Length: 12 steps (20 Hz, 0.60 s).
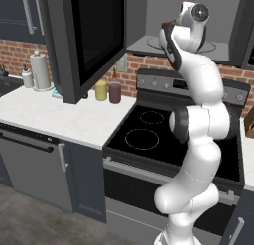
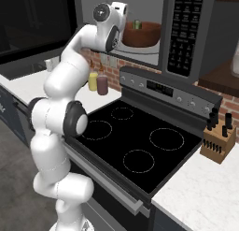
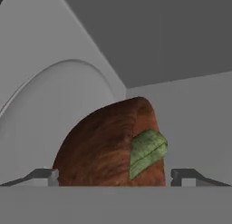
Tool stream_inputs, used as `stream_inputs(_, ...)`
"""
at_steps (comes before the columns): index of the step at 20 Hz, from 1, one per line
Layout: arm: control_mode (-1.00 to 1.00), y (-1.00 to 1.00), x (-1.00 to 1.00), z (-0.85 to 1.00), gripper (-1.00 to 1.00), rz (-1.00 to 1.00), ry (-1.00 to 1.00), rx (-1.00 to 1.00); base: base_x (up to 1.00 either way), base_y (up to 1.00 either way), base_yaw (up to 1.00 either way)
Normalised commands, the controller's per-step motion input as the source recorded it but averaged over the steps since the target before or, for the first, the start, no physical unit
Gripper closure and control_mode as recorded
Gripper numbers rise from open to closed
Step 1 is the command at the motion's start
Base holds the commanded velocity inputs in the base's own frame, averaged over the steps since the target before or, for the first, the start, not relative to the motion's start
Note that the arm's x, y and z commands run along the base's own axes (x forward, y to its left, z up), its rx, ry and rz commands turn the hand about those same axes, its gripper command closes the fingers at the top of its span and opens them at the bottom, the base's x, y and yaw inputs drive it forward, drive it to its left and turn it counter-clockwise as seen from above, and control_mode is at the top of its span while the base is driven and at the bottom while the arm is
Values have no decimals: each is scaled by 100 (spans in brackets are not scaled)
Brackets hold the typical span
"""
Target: Pick the cucumber from the sink and place it in the bowl. Then pick the bowl and place it in the microwave. Then close the microwave door and press the start button.
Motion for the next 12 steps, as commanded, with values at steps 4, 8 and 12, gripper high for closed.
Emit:
stream_inputs(4,-100,0,-17,-25,-100,2,-63,2,0,0,0)
stream_inputs(8,-100,5,-72,-6,-100,3,-29,5,0,0,0)
stream_inputs(12,-100,30,-100,0,-100,4,-3,1,0,0,0)
